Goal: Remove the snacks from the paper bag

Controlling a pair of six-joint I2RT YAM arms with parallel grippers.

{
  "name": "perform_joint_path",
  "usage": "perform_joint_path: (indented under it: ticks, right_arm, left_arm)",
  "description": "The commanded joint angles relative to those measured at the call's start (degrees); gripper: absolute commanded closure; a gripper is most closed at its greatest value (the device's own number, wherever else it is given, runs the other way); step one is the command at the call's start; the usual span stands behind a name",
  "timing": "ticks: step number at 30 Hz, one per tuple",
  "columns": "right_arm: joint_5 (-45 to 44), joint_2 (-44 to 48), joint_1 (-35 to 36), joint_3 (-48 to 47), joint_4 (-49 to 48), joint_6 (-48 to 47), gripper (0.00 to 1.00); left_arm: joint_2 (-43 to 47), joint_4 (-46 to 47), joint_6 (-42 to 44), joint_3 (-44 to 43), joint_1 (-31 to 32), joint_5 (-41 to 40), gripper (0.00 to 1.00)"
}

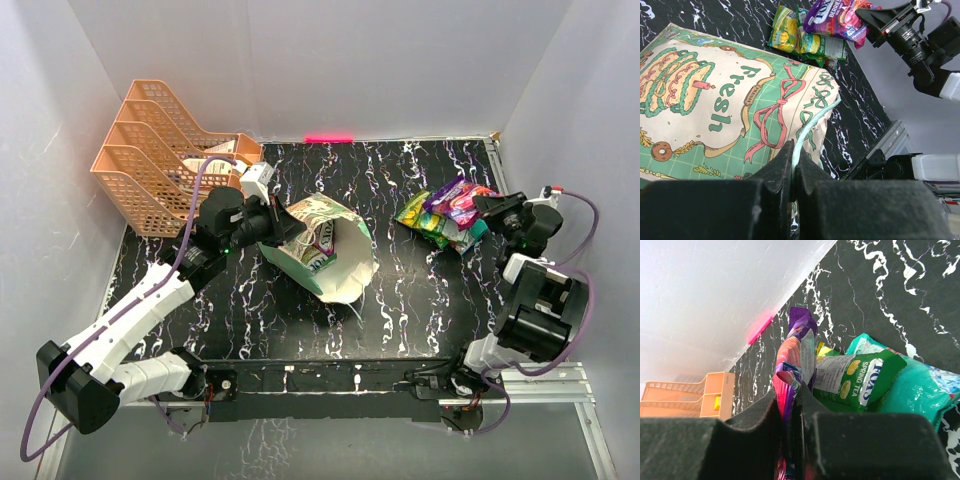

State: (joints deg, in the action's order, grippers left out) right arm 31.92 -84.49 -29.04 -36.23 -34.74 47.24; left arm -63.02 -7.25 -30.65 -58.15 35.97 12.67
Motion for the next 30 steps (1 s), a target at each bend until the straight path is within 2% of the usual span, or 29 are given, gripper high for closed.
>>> perform_joint_path:
  ticks: [1,9,22,28,30]
  right_arm:
    - [2.4,-2.3,-0.4,0.3,-10.3,3.1,0.93]
    - [1.5,-5.9,-2.0,4.0,-11.6,1.7,0.89]
    - [4.2,-11.3,-3.8,3.3,-10.1,-2.2,0.77]
    - [4.0,-10.7,-3.8,1.5,-4.7,-5.5,0.72]
    - [2.8,-8.7,-3.8,1.0,-0.7,-6.8,0.65]
  left_arm:
    - [1.0,1.5,0.6,-2.4,0.0,0.9,1.0]
    - [1.0,1.5,0.5,-2.4,0.0,0.8,1.0]
    - [0.5,2.1,0.1,-2.0,0.0,1.4,1.0]
    - [0.7,2.0,0.0,-2.1,0.0,1.6,1.0]
    - [0.8,1.9,0.0,-2.0,0.0,1.7,1.0]
